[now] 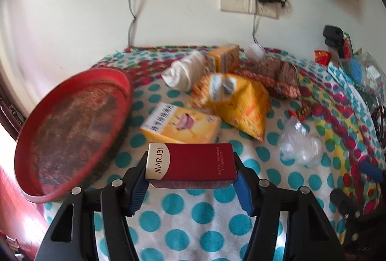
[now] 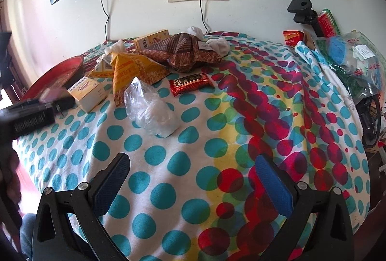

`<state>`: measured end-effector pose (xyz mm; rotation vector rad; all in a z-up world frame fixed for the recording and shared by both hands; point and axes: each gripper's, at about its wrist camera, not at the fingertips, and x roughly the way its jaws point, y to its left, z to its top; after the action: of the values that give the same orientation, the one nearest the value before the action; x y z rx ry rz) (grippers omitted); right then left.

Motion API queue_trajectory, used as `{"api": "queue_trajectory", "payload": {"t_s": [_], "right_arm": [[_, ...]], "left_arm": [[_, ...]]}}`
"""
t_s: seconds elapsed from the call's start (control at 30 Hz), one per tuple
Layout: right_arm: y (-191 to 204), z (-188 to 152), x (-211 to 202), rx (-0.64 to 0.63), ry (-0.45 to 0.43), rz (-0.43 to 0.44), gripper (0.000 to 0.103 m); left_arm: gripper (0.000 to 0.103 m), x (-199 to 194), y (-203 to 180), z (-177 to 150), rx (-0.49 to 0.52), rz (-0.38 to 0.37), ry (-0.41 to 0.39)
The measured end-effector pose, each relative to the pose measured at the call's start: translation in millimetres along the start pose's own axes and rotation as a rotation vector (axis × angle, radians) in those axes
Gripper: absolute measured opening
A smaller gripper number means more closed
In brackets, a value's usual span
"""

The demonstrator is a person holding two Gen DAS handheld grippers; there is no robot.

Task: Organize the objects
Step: 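Carry the red box over the red tray and release it with the left gripper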

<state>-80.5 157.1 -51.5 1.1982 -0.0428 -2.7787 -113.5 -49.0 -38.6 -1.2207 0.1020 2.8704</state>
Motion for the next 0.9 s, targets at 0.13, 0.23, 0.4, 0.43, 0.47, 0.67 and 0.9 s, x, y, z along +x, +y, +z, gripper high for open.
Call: {"api": "queue_trajectory", "payload": {"t_s": [0.13, 0.23, 0.4, 0.43, 0.47, 0.67, 0.9], "right_arm": [[8, 2, -4, -0.011, -0.016, -0.004, 0.103], [17, 3, -4, -0.036, -0.017, -0.001, 0.103], [33, 1, -2, -0.083, -0.016, 0.000, 0.103], [36, 0, -1, -0.088, -0.014, 0.002, 0.103], [38, 0, -1, -0.093, -0.012, 0.004, 0.103], [49, -1, 3, -0.124, -0.006, 0.000, 0.103], [57, 0, 6, -0.153, 0.000, 0.004, 0.103]], "left_arm": [[0.063, -7, 25, 7, -0.030, 0.042, -0.020], [0.063, -10, 55, 9, -0.074, 0.090, -0.024], [0.063, -7, 115, 11, -0.173, 0.155, -0.012], [0.063, -5, 126, 11, -0.191, 0.168, -0.004], [0.063, -3, 137, 11, -0.205, 0.184, 0.003], [0.063, 8, 194, 5, -0.271, 0.279, 0.037], [0.063, 22, 231, -4, -0.323, 0.343, 0.092]]}}
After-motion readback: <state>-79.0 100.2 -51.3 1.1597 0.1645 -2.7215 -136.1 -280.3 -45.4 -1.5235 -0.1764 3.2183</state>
